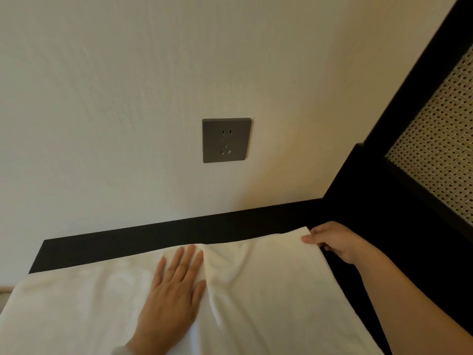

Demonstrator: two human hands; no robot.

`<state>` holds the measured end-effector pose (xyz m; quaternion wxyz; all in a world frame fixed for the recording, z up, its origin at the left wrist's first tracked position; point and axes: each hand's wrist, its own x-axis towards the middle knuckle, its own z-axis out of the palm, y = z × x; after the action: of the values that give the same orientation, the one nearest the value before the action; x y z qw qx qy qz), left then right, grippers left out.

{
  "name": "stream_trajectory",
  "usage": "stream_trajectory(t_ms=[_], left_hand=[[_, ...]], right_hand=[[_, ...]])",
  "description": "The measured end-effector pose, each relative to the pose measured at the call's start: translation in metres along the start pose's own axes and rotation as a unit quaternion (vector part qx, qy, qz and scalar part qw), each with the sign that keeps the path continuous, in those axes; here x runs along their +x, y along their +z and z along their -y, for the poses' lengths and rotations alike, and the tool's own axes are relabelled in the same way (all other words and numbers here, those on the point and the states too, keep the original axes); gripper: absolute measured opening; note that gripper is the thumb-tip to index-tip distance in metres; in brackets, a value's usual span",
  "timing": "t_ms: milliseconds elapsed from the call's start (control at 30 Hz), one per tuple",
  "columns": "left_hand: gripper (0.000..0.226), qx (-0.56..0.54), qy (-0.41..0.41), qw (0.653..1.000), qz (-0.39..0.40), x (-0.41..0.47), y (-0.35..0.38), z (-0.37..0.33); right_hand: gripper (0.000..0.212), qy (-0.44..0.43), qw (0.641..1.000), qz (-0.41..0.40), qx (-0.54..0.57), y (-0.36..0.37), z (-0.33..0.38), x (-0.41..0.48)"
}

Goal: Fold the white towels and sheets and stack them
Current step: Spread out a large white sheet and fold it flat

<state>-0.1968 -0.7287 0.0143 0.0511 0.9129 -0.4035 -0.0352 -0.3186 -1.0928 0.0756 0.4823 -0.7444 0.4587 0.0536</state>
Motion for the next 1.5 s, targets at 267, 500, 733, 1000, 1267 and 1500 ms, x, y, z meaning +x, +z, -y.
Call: stream_trajectory(t_ms=[267, 500, 733, 1000, 1267, 1500], left_hand=[[0.066, -0.017, -0.019, 0.999, 0.025, 0.01, -0.004, -0.004], [0.064, -0.028, -0.017, 0.999, 0.026, 0.034, -0.01, 0.002], [0.027, -0.077, 0.026, 0.996, -0.019, 0.076, -0.028, 0.014], [0.02, -0.071, 0.021, 0.992, 0.106, 0.097, -0.049, 0.021], [0.02, -0.171, 0.015, 0.972, 0.16, 0.101, -0.06, 0.024], [0.016, -0.23, 0.033, 0.961, 0.148, 0.104, -0.07, 0.022]], right_hand=[[0.013, -0.015, 0.987, -0.154, -0.041, -0.012, 0.013, 0.041], [0.02, -0.092, 0.994, -0.065, -0.014, -0.018, 0.013, 0.018], [0.012, -0.115, 0.991, -0.064, 0.037, -0.008, 0.006, 0.012], [0.02, -0.051, 0.988, -0.004, 0.148, 0.005, 0.001, 0.016], [0.02, -0.028, 0.976, 0.024, 0.215, 0.003, 0.001, 0.016], [0.019, -0.07, 0.965, 0.031, 0.252, -0.014, 0.01, 0.012]])
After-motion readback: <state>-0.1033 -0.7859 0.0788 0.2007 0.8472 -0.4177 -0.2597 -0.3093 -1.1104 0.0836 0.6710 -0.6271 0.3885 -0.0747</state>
